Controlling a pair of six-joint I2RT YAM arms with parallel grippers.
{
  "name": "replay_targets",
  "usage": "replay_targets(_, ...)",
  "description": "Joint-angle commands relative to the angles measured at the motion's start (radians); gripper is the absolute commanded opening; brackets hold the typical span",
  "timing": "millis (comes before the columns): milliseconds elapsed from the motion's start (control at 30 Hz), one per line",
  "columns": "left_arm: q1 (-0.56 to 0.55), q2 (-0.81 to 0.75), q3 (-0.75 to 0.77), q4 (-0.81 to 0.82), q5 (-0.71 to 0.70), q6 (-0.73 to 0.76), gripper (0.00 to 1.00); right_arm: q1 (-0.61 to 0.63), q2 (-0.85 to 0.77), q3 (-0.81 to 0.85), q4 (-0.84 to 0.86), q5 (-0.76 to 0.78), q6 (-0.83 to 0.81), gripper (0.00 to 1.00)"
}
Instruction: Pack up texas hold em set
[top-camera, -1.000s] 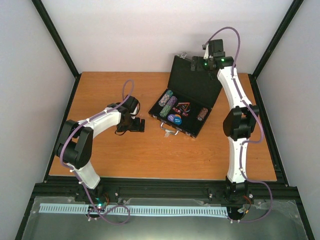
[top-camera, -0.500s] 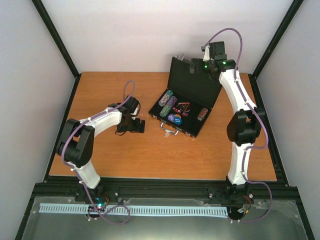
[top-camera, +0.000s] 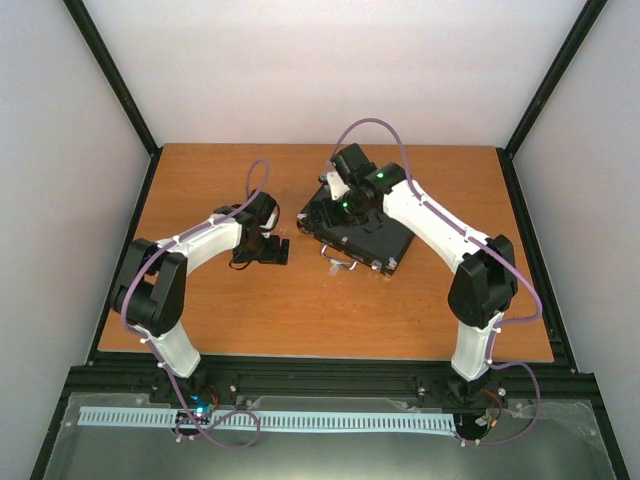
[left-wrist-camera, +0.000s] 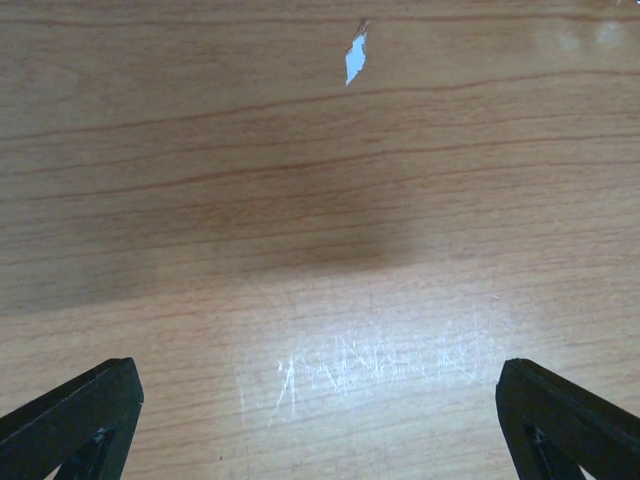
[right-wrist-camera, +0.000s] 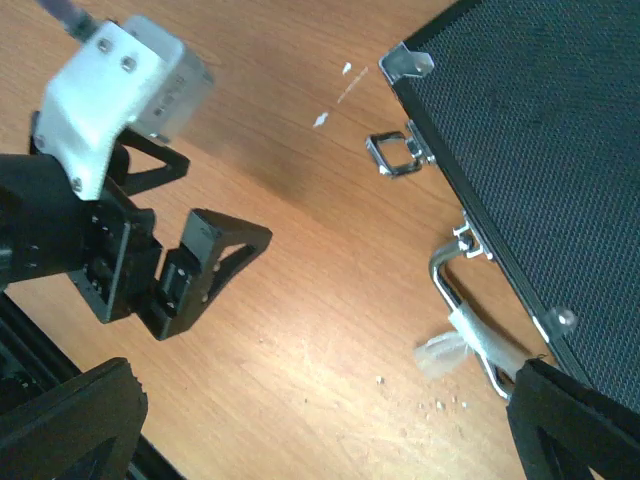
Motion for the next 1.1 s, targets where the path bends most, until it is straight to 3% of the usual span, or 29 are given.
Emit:
replay_targets(0, 0.007, -0.067, 0.025, -0.042, 0.013, 0.015, 1.0, -0.002, -0.078, 0.037, -0.066, 0.042, 0.034, 1.0)
replay_targets(333, 0.009, -0.108, 0.055, -0.062, 0.041, -0.013, 1.0, -0.06, 0.036, 0.165, -0.117, 0.121, 0.0, 1.0)
replay_targets(367, 0.009, -0.106, 0.066, -0.06, 0.046, -0.02, 1.0, -0.078, 0.058, 0.181, -0.117, 0.12, -0.001, 0.95)
replay_targets(433, 0.009, -0.093, 0.093, -0.06, 0.05, -0.031, 1.0, -0.118, 0.106, 0.229, -0.127, 0.128, -0.006, 0.72)
replay_targets(533, 0.01, -0.06, 0.14, -0.057, 0.077, -0.049, 1.0, -0.169, 0.19, 0.313, -0.154, 0.133, -0.034, 0.16)
replay_targets(567, 0.01, -0.049, 0.154, -0.051, 0.091, -0.058, 1.0, -0.183, 0.214, 0.332, -0.159, 0.134, -0.044, 0.05)
replay_targets(767, 0.01, 0.051, 0.229, 0.009, 0.202, -0.131, 0.96, -0.247, 0.306, 0.31, -0.161, 0.092, -0.081, 0.03)
replay_targets(1067, 0.01, 0.176, 0.314, 0.103, 0.311, -0.241, 0.88, -0.256, 0.27, 0.128, -0.063, 0.144, -0.104, 0.03)
